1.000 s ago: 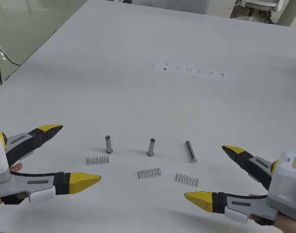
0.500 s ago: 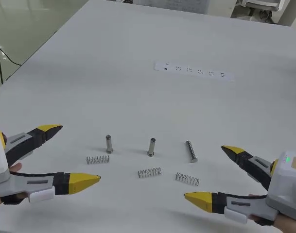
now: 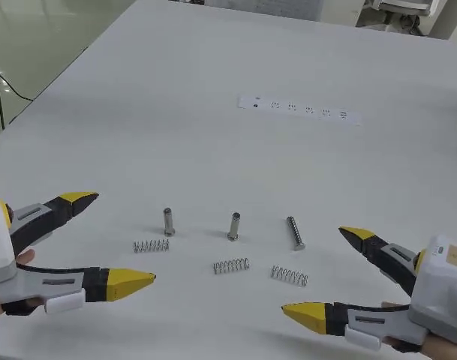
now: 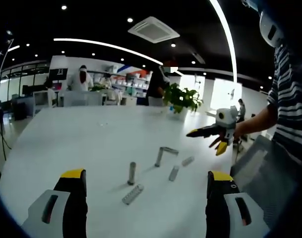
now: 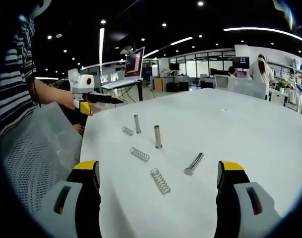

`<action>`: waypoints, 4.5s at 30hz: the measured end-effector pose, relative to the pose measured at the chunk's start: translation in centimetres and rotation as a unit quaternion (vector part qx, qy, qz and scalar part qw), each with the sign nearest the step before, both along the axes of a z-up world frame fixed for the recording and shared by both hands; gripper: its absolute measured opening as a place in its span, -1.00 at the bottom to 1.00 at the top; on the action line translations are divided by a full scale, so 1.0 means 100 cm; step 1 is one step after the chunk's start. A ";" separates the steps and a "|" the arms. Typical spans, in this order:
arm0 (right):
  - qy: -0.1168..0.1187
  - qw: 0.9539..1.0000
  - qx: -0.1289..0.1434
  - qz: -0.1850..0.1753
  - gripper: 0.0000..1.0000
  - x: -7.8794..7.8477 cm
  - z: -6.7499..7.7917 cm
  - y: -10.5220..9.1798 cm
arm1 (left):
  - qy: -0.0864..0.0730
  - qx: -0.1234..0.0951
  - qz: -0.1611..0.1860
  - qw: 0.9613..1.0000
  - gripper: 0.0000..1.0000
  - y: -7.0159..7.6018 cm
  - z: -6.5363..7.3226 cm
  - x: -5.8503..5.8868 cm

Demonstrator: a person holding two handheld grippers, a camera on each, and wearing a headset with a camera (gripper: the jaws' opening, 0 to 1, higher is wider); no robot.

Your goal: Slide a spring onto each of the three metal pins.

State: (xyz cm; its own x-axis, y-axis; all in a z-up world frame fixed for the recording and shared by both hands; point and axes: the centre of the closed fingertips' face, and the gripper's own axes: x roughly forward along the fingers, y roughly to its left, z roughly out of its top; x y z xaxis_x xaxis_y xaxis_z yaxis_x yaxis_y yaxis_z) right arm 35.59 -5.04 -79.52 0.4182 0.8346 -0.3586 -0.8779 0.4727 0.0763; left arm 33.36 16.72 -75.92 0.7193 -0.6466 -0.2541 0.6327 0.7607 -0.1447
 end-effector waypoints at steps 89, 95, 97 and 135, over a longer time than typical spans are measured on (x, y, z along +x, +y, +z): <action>0.173 0.971 -0.128 -0.105 -0.52 0.097 -0.039 0.016 | 0.012 0.015 -0.013 1.000 0.97 0.001 -0.006 -0.001; 0.187 0.965 -0.144 -0.113 -0.62 0.100 -0.051 0.016 | 0.014 0.016 -0.011 1.000 0.97 0.003 -0.007 -0.002; 0.189 0.964 -0.149 -0.118 -0.64 0.099 -0.053 0.015 | 0.014 0.015 -0.010 1.000 0.97 0.003 -0.007 -0.003; 0.128 0.978 -0.110 -0.122 -0.89 0.090 -0.029 0.008 | 0.015 0.006 -0.003 1.000 0.94 0.001 -0.006 -0.002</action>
